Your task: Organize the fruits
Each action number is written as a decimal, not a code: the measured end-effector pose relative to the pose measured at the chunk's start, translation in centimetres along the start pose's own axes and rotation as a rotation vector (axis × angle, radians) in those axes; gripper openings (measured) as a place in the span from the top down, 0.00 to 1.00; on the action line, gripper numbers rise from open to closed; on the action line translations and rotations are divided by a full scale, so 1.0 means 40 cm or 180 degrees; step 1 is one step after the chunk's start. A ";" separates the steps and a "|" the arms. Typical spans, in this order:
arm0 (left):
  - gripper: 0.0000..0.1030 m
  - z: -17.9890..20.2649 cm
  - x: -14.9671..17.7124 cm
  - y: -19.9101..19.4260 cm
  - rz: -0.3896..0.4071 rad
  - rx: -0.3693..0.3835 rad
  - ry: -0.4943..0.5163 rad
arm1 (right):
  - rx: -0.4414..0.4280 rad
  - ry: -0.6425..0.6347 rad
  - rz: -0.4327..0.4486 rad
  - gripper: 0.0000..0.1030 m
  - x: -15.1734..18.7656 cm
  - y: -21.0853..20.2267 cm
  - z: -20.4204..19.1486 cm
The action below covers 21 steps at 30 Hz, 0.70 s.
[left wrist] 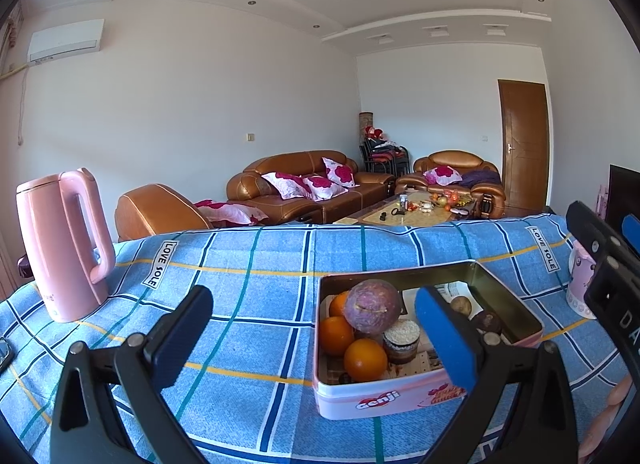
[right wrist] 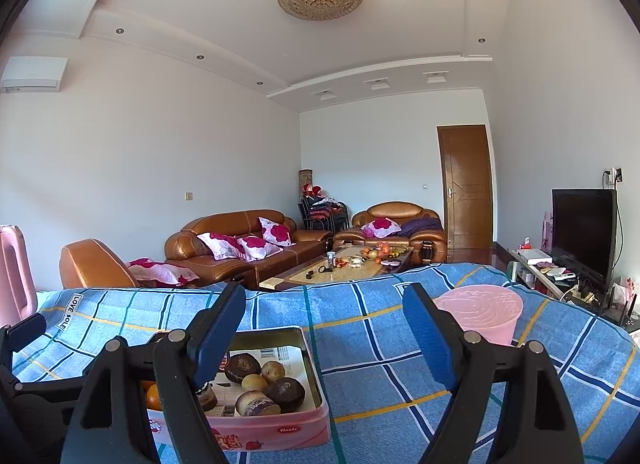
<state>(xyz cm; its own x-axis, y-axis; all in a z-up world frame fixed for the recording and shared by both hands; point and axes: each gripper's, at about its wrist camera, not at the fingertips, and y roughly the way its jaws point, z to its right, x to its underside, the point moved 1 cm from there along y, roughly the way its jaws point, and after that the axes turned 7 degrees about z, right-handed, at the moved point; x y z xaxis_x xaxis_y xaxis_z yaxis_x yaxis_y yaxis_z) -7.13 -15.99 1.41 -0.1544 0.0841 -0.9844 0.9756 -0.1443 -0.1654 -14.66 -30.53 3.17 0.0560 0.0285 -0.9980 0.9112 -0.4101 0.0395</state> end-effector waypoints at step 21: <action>0.00 -0.002 -0.002 0.002 -0.0026 0.0035 -0.0009 | 0.0043 0.0011 -0.0036 0.20 -0.004 0.003 0.007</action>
<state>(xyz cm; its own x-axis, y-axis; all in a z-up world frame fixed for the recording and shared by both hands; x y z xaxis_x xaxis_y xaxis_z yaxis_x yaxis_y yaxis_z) -7.04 -15.94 1.47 -0.1630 0.0825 -0.9832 0.9725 -0.1544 -0.1742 -14.69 -30.82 3.31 0.0473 0.0363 -0.9982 0.9061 -0.4221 0.0276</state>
